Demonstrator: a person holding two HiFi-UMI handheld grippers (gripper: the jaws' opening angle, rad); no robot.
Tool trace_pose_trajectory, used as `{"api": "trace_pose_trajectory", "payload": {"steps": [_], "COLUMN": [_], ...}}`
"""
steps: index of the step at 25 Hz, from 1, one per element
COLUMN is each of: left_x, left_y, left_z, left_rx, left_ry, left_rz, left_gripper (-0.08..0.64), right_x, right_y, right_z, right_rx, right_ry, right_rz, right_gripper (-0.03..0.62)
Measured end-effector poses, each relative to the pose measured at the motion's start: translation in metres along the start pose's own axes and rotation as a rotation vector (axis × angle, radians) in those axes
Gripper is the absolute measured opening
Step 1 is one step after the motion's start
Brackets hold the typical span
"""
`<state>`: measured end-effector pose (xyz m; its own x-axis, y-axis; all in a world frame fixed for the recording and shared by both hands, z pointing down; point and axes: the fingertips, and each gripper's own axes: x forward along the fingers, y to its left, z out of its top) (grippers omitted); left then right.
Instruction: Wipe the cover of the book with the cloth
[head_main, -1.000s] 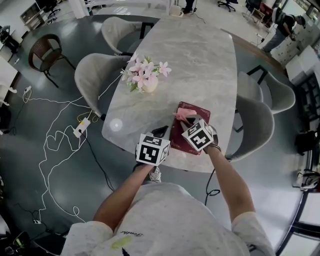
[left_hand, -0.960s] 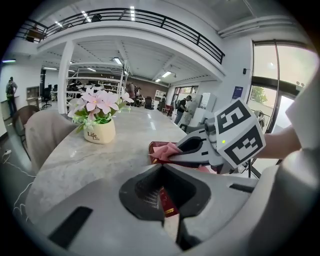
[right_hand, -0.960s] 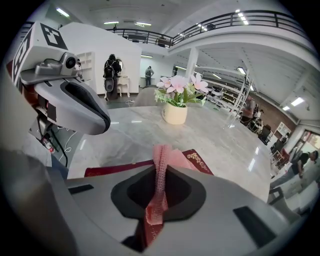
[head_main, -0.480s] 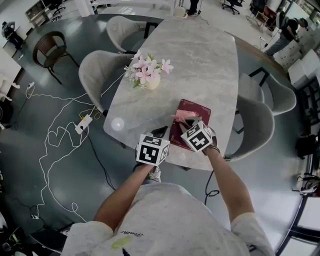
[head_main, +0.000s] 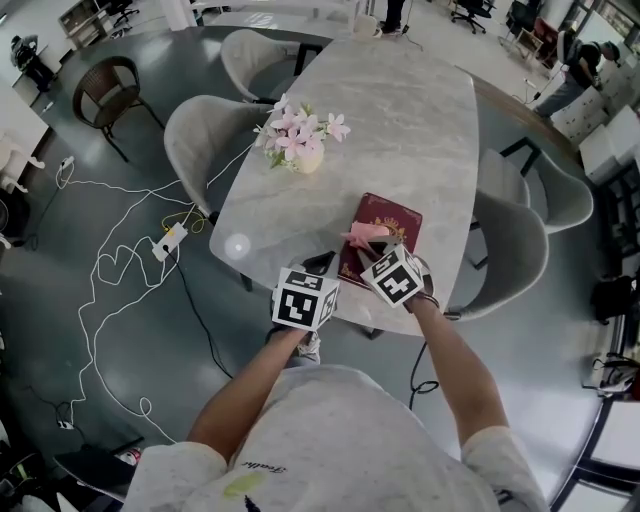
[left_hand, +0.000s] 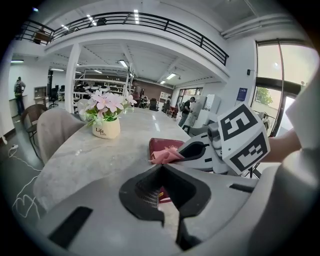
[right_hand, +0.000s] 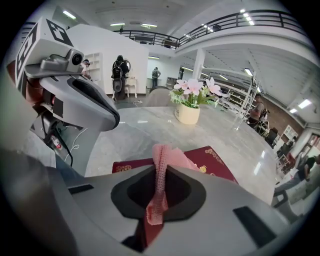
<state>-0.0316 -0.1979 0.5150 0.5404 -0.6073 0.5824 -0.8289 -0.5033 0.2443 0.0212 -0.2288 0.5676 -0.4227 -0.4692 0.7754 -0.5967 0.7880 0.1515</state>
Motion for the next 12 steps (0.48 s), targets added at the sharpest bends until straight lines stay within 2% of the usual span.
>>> {"api": "trace_pose_trajectory", "payload": {"steps": [12], "left_x": [-0.018], "left_y": [-0.006], "left_z": [-0.014], "left_rx": [-0.014], "left_ry": [-0.009], "left_rz": [0.03], "left_gripper": [0.008], "right_x": [-0.006], "right_y": [0.028], "right_z": [0.001], "right_rx": [-0.034], "right_ry": [-0.028], "right_rz": [0.036], "right_gripper": [0.018]}}
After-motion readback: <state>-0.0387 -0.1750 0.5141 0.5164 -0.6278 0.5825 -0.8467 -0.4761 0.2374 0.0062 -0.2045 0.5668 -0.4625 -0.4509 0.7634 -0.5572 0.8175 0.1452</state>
